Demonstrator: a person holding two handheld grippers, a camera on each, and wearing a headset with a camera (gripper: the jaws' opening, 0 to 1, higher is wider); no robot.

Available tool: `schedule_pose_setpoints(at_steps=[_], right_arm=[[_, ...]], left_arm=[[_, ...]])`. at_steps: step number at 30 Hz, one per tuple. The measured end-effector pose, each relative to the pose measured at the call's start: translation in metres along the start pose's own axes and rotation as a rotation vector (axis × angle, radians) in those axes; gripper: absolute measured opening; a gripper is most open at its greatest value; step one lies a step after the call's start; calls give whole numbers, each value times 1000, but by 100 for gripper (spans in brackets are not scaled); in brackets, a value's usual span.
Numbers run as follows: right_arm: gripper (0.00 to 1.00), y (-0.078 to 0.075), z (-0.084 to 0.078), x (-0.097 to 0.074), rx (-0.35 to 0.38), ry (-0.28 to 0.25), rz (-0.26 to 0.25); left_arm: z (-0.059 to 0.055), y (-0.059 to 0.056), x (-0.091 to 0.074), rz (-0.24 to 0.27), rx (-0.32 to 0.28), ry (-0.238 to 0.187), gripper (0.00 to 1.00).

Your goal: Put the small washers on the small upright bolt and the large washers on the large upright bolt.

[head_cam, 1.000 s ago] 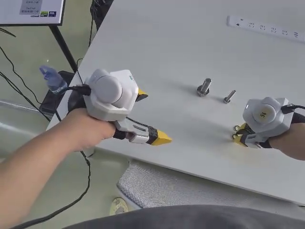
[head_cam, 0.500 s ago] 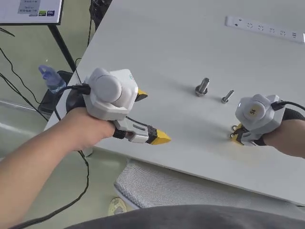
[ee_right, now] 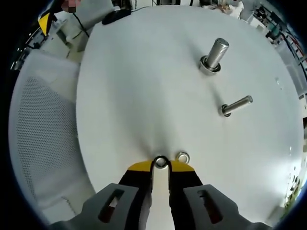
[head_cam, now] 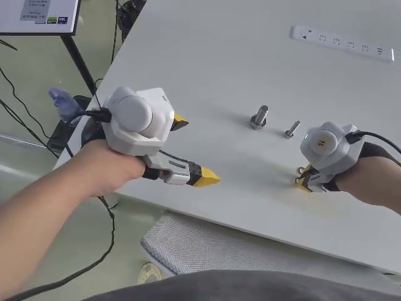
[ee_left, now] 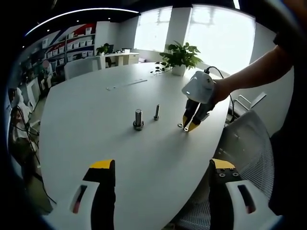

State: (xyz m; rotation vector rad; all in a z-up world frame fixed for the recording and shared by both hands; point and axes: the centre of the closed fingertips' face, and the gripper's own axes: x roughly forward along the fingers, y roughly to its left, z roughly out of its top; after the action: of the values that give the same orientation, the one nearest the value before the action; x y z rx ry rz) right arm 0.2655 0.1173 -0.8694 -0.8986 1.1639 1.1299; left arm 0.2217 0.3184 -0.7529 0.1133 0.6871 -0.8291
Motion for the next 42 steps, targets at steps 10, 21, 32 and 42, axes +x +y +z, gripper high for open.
schedule_pose_setpoints(at_steps=[10, 21, 32, 42], right_arm=[[12, 9, -8, -11, 14, 6, 49], [12, -1, -9, -35, 40, -37, 34], [12, -25, -11, -54, 63, -55, 33], [12, -36, -6, -65, 57, -61, 22]], left_arm=[[-1, -1, 0, 24, -10, -2, 80], [7, 1, 0, 55, -9, -26, 88], [14, 0, -4, 99, -5, -34, 96], [5, -7, -3, 101, -27, -19, 97]])
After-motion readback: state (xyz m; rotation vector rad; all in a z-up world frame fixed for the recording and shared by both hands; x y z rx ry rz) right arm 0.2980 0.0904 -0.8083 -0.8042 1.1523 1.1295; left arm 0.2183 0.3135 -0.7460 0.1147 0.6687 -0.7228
